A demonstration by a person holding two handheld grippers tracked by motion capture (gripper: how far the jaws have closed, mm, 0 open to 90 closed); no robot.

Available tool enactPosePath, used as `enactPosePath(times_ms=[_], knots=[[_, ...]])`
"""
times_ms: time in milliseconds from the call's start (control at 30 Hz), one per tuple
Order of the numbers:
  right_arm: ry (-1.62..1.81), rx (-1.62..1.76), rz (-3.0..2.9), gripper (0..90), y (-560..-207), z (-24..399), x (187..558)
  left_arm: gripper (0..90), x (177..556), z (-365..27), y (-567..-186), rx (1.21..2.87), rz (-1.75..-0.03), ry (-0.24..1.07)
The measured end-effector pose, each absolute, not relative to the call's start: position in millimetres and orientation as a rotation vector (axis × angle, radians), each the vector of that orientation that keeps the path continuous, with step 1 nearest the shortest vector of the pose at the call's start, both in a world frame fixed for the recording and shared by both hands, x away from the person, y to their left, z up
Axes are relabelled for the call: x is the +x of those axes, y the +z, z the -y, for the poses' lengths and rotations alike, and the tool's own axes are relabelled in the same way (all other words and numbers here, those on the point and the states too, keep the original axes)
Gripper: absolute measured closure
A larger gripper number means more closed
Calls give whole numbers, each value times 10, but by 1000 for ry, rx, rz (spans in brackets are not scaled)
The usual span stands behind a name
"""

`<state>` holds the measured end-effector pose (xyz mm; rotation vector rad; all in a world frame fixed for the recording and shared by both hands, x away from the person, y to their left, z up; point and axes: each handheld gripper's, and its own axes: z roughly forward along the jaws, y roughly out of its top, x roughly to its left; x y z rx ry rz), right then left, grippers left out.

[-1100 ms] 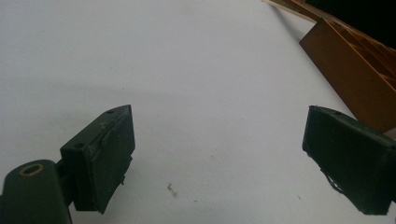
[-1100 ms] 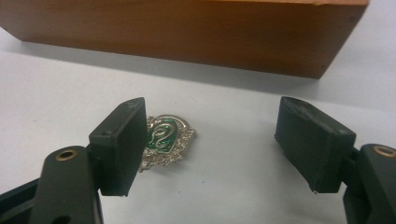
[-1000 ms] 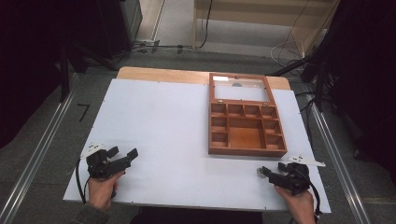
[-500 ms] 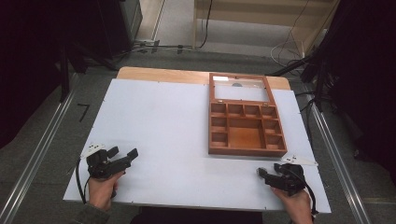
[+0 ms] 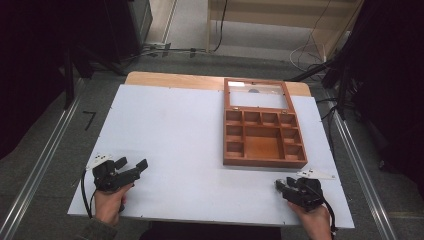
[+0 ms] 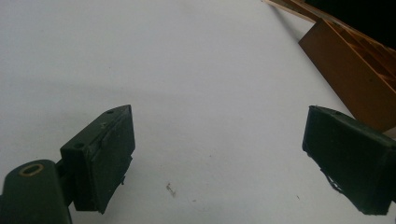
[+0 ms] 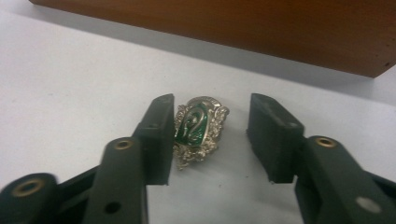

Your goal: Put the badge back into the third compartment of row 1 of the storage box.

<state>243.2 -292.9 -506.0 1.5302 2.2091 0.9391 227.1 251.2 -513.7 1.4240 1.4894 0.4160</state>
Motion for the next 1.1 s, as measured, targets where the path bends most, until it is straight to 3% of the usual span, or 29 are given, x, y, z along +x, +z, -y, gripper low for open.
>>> enactPosePath(times_ms=[367,1100], knots=[[1011,1517,-2201,745,-4990,2889,2367,95,2271,-2511,-5137,1424,-1490,415],[1033,1438,-2226,790,-4925,2811,2310,95,2270,-2515,-5134,1421,-1491,412]])
